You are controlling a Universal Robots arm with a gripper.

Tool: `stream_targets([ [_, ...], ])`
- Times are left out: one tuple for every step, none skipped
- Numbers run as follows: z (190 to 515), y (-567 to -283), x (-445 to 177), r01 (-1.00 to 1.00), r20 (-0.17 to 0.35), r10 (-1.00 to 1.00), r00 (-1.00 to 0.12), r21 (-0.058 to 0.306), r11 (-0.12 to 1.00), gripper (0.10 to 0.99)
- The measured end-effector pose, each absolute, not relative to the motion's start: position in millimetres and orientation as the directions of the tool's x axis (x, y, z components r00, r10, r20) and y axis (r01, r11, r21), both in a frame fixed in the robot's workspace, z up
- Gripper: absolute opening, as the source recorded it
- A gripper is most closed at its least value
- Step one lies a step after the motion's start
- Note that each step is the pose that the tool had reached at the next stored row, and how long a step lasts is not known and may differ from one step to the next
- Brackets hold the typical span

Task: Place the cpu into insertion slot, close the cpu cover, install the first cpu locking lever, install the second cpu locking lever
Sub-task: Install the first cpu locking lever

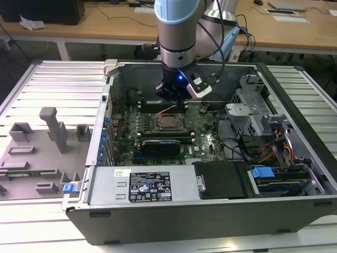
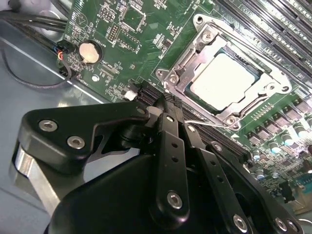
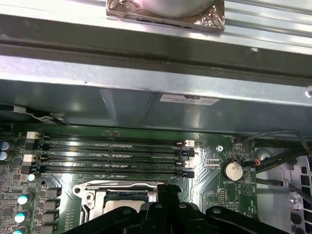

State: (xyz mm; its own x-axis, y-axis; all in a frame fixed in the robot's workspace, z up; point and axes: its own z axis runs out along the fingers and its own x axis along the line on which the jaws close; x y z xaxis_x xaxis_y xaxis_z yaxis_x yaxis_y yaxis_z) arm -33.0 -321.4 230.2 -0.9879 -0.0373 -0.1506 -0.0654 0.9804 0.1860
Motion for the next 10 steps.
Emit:
stream_targets([
  [229.1, -321.4, -33.0, -0.066, -0.152, -0.037, -0.988, 0.186, 0.980, 0.106],
  [227.2, -321.4, -32.9, -0.066, -0.154, -0.037, -0.987, 0.186, 0.980, 0.106],
  [226.2, -321.4, -32.9, -0.066, -0.155, -0.038, -0.987, 0.186, 0.980, 0.106],
  [226.1, -321.4, -32.9, -0.066, -0.155, -0.038, -0.987, 0.186, 0.980, 0.106],
  [226.2, -321.4, -33.0, -0.066, -0.155, -0.037, -0.987, 0.186, 0.980, 0.106],
  [226.1, -321.4, -33.0, -0.066, -0.155, -0.037, -0.987, 0.186, 0.980, 0.106],
  [226.1, -321.4, -33.0, -0.066, -0.155, -0.037, -0.987, 0.186, 0.980, 0.106],
  [226.1, -321.4, -32.9, -0.066, -0.155, -0.037, -0.987, 0.186, 0.980, 0.106],
  [226.0, -321.2, -33.0, -0.066, -0.155, -0.037, -0.987, 0.186, 0.980, 0.106],
  [226.0, -320.8, -33.2, -0.066, -0.155, -0.037, -0.987, 0.186, 0.980, 0.106],
])
